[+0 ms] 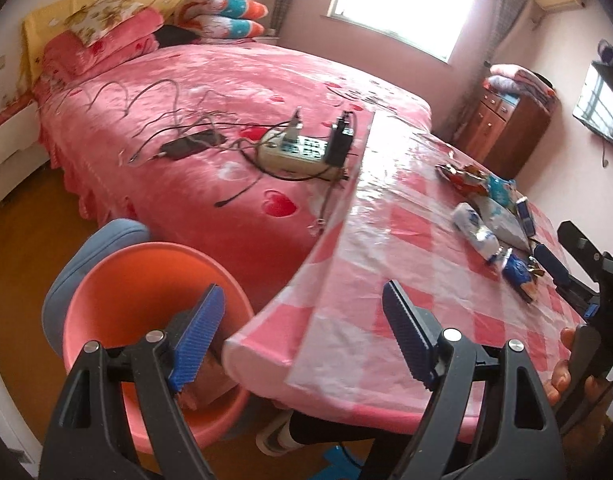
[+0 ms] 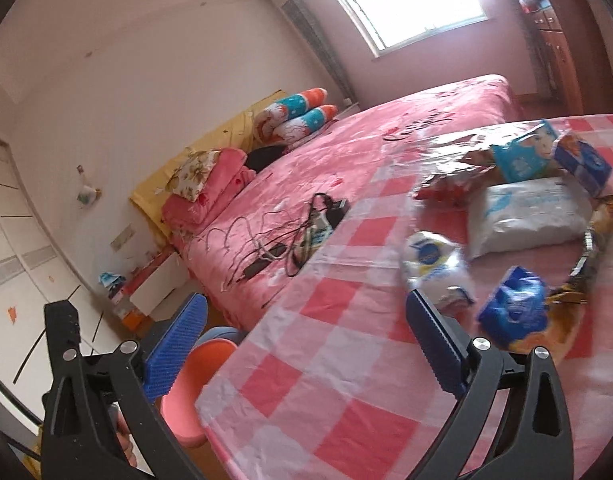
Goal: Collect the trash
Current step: 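Return both grippers to the table and reach toward the snack wrappers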
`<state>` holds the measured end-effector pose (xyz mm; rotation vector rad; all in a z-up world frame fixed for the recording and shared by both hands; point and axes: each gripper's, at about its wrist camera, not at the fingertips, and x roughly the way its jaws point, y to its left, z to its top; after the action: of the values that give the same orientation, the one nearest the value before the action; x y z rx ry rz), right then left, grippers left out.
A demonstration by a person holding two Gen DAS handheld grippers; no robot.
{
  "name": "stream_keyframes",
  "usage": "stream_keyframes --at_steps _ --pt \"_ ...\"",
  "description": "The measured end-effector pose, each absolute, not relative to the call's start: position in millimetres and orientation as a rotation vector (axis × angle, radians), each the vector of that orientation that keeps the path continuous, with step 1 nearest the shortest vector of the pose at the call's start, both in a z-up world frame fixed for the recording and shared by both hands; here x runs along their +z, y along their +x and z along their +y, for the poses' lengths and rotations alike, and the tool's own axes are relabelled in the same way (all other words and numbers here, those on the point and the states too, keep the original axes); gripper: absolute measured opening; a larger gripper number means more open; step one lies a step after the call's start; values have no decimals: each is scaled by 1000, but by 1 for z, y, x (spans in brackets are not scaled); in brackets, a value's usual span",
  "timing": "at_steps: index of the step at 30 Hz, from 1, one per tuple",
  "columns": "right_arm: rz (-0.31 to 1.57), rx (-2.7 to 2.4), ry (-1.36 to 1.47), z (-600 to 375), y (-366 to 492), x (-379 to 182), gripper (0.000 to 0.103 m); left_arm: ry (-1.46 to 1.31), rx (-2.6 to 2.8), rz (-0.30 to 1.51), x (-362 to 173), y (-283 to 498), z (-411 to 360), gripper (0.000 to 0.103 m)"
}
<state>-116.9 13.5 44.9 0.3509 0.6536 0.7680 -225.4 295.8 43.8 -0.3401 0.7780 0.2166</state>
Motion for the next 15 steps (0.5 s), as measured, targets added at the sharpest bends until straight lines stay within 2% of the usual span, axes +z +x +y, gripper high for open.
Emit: stream_keyframes --at_steps 8,15 --pt "737 701 443 -26 -99 29 98 -282 169 801 51 -209 261 82" --pt "726 610 472 -66 -88 26 98 -226 117 808 63 -178 226 82"
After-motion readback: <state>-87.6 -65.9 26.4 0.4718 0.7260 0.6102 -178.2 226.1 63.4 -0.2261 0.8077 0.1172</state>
